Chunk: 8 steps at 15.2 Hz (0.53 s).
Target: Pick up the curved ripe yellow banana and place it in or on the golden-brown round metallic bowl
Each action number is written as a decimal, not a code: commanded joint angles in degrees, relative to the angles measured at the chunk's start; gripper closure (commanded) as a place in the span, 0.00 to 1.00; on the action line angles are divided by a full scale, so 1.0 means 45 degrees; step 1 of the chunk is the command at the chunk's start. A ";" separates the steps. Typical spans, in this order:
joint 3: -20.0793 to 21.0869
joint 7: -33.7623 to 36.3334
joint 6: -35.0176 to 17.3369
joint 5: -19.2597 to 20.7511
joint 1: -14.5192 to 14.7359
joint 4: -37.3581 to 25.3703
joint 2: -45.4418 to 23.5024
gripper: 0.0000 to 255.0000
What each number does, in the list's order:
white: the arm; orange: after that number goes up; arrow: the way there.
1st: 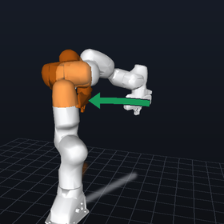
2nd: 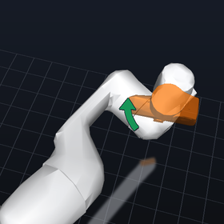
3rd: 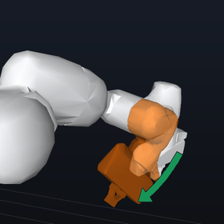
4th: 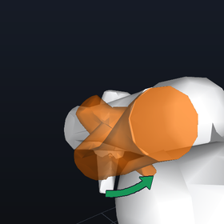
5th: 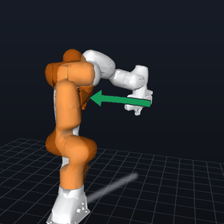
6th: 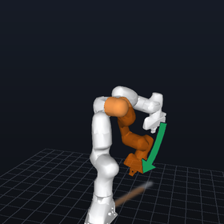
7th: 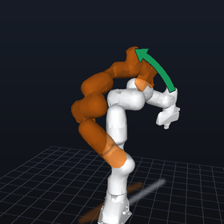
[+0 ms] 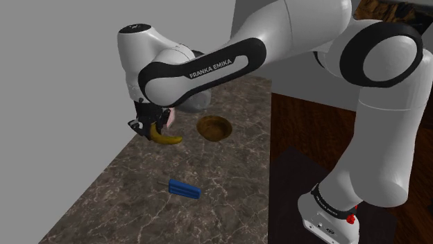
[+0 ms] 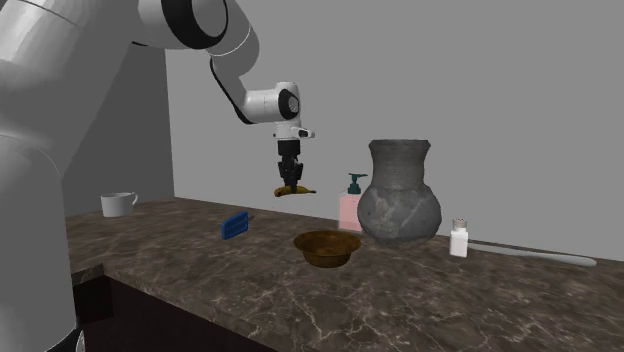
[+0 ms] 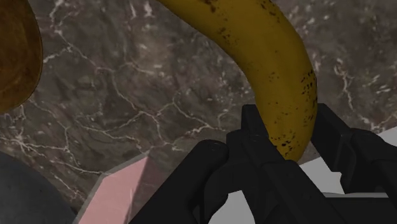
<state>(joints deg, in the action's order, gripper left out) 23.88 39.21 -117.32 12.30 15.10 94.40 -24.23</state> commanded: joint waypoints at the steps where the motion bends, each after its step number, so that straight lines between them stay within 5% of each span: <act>1: 0.0009 -0.0460 -0.0287 -0.0280 -0.0495 0.0937 0.0718 1.00; 8: -0.0261 -0.2557 -0.1257 -0.1375 -0.2136 0.3987 0.3095 1.00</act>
<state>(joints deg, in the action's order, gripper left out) 22.95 29.28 -122.59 6.87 6.51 110.61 -11.84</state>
